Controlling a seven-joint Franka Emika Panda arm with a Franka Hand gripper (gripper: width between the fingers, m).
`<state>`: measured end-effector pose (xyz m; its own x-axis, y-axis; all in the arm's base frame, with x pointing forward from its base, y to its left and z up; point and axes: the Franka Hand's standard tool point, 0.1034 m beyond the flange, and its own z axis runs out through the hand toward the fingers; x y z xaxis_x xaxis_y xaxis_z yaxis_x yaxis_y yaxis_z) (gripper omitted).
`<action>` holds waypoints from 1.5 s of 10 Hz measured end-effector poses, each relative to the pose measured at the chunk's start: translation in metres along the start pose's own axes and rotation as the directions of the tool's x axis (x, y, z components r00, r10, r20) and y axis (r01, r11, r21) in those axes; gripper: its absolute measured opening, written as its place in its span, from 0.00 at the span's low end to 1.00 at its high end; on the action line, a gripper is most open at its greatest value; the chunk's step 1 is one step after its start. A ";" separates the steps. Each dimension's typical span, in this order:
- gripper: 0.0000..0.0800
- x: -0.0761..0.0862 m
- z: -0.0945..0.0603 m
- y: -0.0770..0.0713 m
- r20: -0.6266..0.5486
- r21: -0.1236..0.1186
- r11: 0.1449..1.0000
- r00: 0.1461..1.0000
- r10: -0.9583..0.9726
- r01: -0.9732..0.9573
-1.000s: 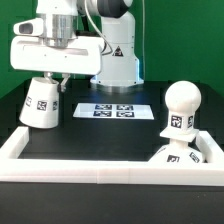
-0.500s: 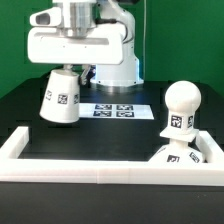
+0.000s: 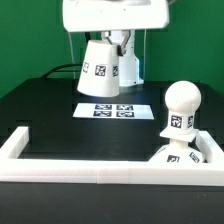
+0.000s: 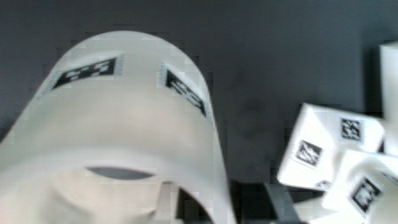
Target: Assemble lamp
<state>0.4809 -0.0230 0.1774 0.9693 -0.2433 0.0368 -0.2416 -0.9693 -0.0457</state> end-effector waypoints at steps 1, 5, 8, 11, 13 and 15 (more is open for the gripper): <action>0.06 -0.001 0.002 0.001 0.003 -0.003 1.000 1.000 -0.003 0.003; 0.06 0.008 -0.013 -0.023 0.010 0.017 1.000 1.000 -0.023 0.023; 0.06 0.041 -0.044 -0.085 -0.009 0.061 0.996 0.998 -0.068 0.069; 0.06 0.056 -0.053 -0.115 -0.028 0.067 0.995 0.997 -0.068 0.070; 0.06 0.056 -0.052 -0.113 -0.025 0.065 0.996 0.998 -0.065 0.067; 0.06 0.056 -0.052 -0.120 -0.036 0.068 0.994 0.996 -0.079 0.081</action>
Offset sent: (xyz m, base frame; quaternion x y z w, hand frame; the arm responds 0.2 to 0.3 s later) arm 0.0000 0.0000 0.0000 0.0000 0.0000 0.0000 1.0000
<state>0.5619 0.0783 0.2368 0.9829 -0.1675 0.0763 -0.1586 -0.9811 -0.1108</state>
